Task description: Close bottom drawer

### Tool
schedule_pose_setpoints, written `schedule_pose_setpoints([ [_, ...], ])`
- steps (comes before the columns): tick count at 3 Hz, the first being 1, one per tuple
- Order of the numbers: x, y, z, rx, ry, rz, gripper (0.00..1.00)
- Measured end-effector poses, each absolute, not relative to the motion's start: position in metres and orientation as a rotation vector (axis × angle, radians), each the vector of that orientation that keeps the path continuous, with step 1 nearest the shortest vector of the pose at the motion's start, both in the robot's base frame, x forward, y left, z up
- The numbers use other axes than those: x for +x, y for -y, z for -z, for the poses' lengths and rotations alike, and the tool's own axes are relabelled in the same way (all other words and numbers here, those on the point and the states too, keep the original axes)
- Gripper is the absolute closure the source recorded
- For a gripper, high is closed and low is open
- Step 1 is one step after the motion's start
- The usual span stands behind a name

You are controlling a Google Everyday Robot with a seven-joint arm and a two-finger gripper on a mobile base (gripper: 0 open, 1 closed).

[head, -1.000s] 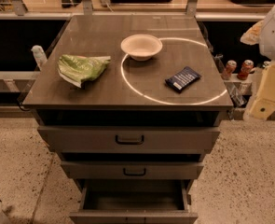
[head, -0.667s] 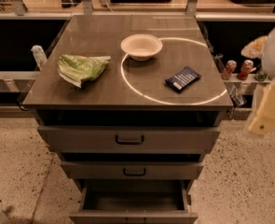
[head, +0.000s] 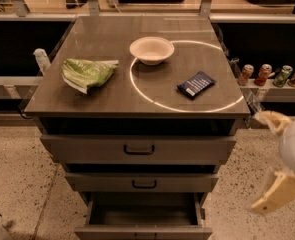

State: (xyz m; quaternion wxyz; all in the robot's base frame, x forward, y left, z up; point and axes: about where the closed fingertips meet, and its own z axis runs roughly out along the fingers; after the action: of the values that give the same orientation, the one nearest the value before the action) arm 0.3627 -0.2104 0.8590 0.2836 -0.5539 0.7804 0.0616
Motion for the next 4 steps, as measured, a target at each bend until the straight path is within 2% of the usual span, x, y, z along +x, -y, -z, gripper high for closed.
schedule_pose_setpoints([
  [1,0.347,0.221,-0.84,-1.355,-2.116,-0.182,0.0],
  [2,0.351,0.218,-0.847,-1.383,-2.111,-0.175,0.0],
  [4,0.357,0.241,-0.753,-1.144,-2.187,-0.341,0.0],
])
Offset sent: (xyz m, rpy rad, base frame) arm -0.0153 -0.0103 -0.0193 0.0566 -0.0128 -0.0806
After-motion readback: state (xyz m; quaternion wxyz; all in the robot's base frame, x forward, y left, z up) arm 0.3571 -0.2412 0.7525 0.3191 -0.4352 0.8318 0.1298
